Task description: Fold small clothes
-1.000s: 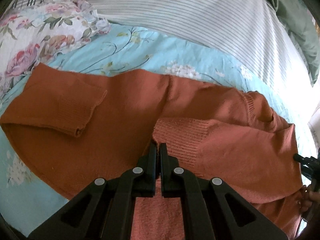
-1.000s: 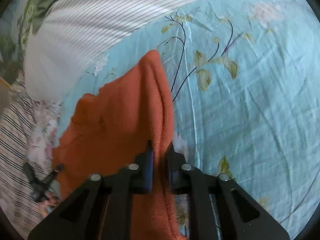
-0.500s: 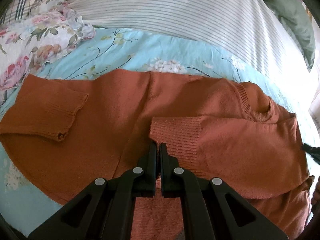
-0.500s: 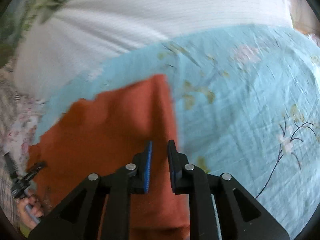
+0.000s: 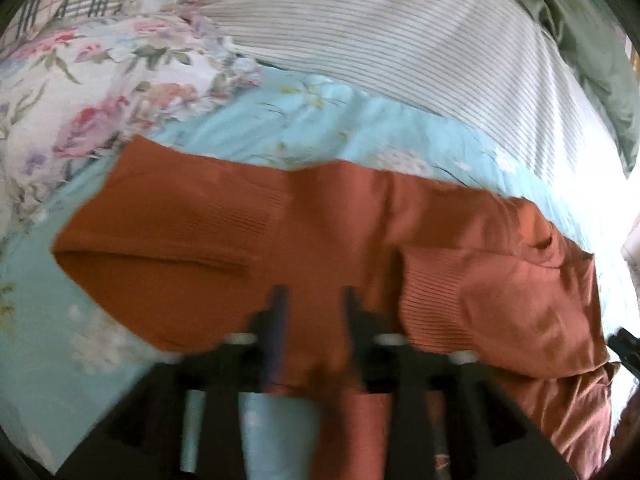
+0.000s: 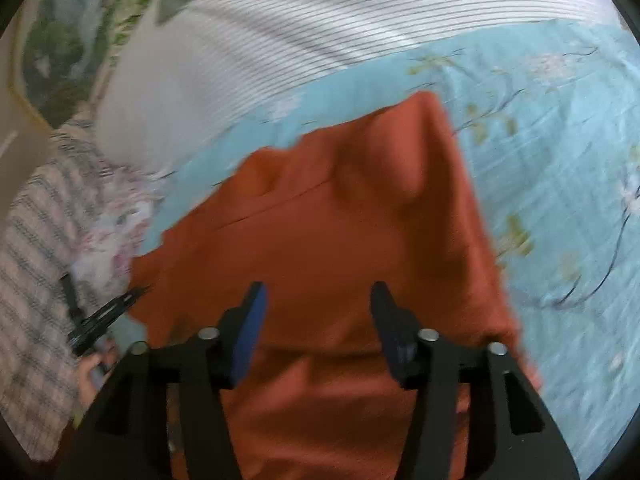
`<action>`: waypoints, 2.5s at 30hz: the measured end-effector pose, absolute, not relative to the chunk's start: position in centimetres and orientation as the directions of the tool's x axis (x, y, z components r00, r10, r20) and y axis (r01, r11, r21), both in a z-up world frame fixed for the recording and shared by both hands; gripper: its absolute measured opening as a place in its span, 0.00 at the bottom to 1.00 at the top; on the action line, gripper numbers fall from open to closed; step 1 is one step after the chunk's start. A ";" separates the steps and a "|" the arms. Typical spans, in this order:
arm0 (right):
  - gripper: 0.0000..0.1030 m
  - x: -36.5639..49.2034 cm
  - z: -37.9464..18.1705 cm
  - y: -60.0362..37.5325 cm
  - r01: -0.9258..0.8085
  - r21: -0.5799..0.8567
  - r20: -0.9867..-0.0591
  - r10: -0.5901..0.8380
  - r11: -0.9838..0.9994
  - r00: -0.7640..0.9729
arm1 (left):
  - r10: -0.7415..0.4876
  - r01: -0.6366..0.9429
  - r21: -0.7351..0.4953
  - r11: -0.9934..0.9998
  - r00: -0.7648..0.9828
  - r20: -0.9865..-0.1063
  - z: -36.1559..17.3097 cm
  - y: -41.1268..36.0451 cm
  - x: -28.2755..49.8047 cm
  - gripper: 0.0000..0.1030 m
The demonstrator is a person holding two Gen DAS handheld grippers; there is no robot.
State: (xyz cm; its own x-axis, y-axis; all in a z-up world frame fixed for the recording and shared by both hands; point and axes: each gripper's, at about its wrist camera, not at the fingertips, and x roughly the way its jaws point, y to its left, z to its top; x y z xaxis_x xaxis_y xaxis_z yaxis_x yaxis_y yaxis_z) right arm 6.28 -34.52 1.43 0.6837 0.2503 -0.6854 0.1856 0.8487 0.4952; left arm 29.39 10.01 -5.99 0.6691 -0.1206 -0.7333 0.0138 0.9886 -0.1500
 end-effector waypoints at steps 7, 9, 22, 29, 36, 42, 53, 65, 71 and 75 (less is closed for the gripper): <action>0.58 5.3 -0.2 -31.8 0.173 0.551 -0.688 0.327 0.817 0.647 | 0.059 0.042 0.114 0.993 0.655 -0.753 -6.5 9.2 32.4 0.81; 0.58 5.2 -0.4 -31.3 0.171 0.559 -0.688 0.338 0.812 0.642 | 0.137 0.031 0.202 0.979 0.634 -0.761 -7.8 9.0 33.9 0.81; 0.58 4.5 -0.1 -30.2 0.149 0.583 -0.663 0.362 0.799 0.655 | -0.015 -0.043 -0.054 0.998 0.626 -0.780 -6.0 13.1 34.2 0.08; 0.58 3.2 0.5 -31.7 0.170 0.586 -0.650 0.334 0.792 0.682 | -0.288 0.141 -0.263 0.954 0.665 -0.689 -0.8 6.1 29.7 0.08; 0.58 1.3 0.9 -34.7 0.224 0.589 -0.638 0.277 0.777 0.718 | -0.513 0.385 -0.343 0.857 0.564 -0.647 0.1 -8.3 27.3 0.08; 0.58 -0.1 0.8 -37.5 0.281 0.593 -0.636 0.225 0.755 0.738 | -0.578 0.473 -0.366 0.802 0.459 -0.675 -3.2 -17.9 27.1 0.08; 0.58 2.1 0.9 -37.9 0.268 0.607 -0.624 0.240 0.748 0.743 | -0.566 0.511 -0.350 0.785 0.363 -0.740 -7.5 -20.2 26.1 0.42; 0.56 11.9 -2.1 -37.0 0.287 0.520 -0.718 0.228 0.805 0.658 | -0.267 0.130 -0.238 0.962 0.607 -0.748 -5.5 2.0 21.3 0.51; 0.11 13.8 -3.3 -35.8 0.252 0.528 -0.720 0.271 0.811 0.639 | -0.155 -0.075 -0.240 0.968 0.573 -0.805 -8.1 9.7 22.5 0.49; 0.08 11.7 1.0 -36.3 0.196 0.540 -0.627 0.236 0.819 0.742 | -0.135 -0.057 -0.202 0.978 0.563 -0.815 -8.8 9.1 23.5 0.48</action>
